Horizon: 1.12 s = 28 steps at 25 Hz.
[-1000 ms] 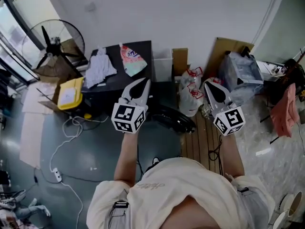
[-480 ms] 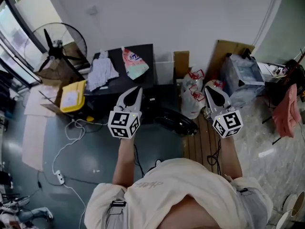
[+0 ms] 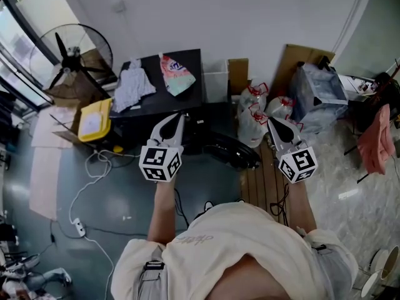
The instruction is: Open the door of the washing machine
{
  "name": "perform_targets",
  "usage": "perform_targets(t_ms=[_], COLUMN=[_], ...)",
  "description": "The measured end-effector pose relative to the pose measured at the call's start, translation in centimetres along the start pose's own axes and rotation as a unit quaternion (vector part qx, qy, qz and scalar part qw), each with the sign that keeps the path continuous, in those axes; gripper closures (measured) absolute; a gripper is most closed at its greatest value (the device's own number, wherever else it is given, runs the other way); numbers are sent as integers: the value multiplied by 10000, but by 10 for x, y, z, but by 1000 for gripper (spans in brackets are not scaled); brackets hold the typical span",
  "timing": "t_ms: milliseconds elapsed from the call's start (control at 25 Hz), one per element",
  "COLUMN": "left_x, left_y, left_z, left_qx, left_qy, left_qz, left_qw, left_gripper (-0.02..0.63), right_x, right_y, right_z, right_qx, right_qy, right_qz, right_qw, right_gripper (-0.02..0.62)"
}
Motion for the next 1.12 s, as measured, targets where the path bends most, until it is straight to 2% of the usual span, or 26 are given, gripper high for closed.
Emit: perform_targets(t_ms=[560, 1120], left_x=[-16, -45], left_y=[9, 14], left_z=[12, 35], left_qx=[101, 98], left_qy=[497, 1162], left_qz=[-40, -81], left_qw=[9987, 9931], left_gripper=[588, 588], right_x=[21, 54], right_y=[1, 9], right_z=[-17, -21], right_qx=[-60, -185], right_qy=[90, 600], right_qz=[-57, -121], right_qw=[9999, 9980], right_gripper=[595, 595])
Point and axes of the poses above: the fingertips, and each gripper's own axes: x backward along the fingers, z to its right, y out of its underside, the point moved 10 cm from there along x, backward along the fingers, and after that the axes turned 10 degrees about z, right-handed, at the moved point
